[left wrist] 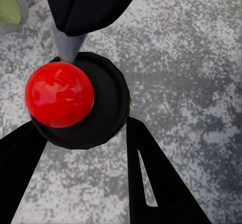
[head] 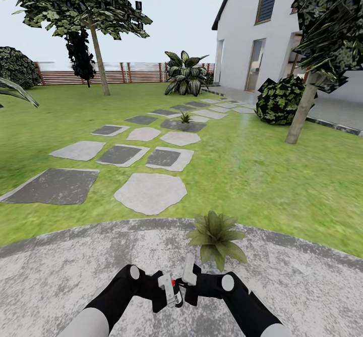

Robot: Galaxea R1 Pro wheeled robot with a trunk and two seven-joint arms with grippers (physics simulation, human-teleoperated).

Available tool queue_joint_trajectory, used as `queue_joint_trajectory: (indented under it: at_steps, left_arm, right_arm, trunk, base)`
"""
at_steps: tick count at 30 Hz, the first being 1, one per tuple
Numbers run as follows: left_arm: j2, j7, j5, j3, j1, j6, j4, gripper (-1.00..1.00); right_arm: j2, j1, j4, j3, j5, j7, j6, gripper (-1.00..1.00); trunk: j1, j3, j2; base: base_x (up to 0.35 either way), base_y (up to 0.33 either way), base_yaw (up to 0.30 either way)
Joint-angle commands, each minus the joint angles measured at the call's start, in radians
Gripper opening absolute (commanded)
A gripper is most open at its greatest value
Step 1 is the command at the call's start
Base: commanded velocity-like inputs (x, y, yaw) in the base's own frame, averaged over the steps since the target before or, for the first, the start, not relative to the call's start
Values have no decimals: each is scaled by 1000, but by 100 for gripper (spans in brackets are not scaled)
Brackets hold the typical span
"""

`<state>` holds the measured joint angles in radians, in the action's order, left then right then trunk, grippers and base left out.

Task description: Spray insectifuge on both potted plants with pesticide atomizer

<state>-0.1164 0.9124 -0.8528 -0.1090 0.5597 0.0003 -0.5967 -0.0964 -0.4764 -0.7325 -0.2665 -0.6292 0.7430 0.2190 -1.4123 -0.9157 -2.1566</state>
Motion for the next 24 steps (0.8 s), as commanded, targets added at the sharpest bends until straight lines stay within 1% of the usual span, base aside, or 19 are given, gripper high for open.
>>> queue_joint_trajectory:
  at_steps: [1, 17, 22, 23, 24]
  left_arm:
    - [0, 2, -6, 0, 0, -2, -2, -100]
    - [1, 2, 1, 0, 0, -3, 1, -100]
    - [10, 1, 1, -1, 0, -4, 11, -100]
    - [13, 1, -2, -1, 0, -5, 11, -100]
    - [22, 1, -6, 0, 0, -4, 12, -100]
  right_arm:
    - [0, 0, -1, 1, -10, 0, 6, -100]
    - [0, 0, -1, 1, -12, 0, 6, -100]
    - [0, 0, -1, 1, -12, 0, 6, -100]
    - [0, 0, -1, 1, -12, 0, 6, -100]
    - [0, 0, -1, 1, -12, 0, 6, -100]
  trunk:
    - [0, -1, 0]
    - [0, -1, 0]
    - [0, -1, 0]
    - [0, -1, 0]
    - [0, -1, 0]
  base:
    - [0, 0, 0]
    - [0, 0, 0]
    - [0, 0, 0]
    - [0, 0, 0]
    - [0, 0, 0]
